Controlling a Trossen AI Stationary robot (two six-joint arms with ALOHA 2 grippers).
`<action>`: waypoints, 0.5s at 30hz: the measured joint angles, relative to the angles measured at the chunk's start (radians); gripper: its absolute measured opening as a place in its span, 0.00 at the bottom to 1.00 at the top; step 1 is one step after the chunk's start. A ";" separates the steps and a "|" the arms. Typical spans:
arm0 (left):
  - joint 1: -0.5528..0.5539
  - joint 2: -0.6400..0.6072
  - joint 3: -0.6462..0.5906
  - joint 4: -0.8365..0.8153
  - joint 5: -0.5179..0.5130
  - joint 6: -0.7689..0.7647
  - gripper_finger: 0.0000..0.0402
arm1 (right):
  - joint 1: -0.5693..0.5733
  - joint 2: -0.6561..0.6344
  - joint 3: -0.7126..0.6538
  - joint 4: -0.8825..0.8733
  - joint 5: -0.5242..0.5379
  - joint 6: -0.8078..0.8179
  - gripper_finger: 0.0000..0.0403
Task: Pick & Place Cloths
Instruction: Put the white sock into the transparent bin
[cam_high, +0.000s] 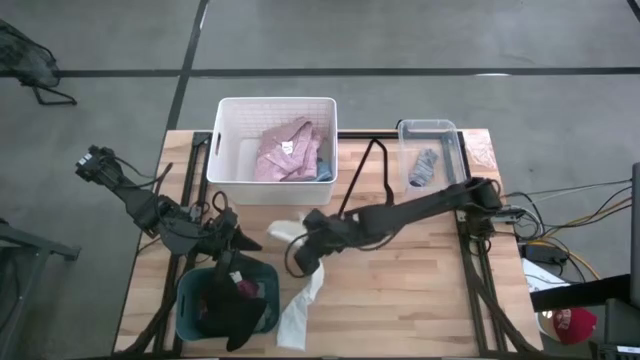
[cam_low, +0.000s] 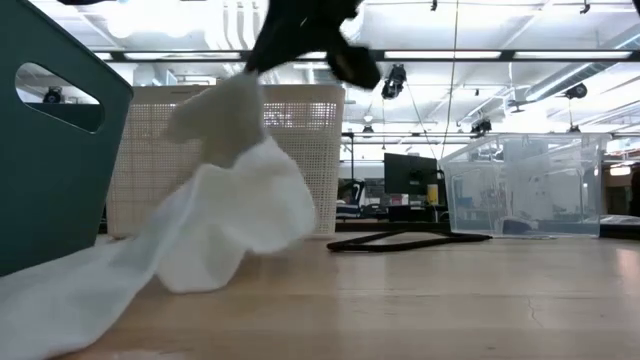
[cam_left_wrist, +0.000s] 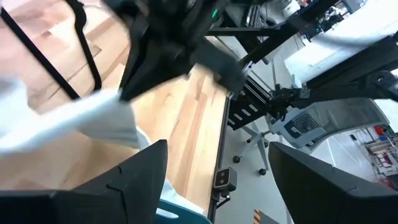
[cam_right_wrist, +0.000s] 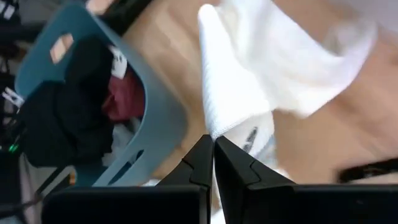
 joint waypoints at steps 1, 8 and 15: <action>0.000 0.000 0.000 0.000 -0.004 0.004 0.71 | 0.000 -0.023 0.000 -0.021 0.022 -0.003 0.02; 0.003 0.000 0.000 0.000 -0.022 0.018 0.71 | -0.001 -0.152 0.000 -0.170 0.139 -0.023 0.02; 0.004 0.000 0.000 0.000 -0.031 0.032 0.71 | -0.001 -0.245 0.000 -0.387 0.224 0.002 0.02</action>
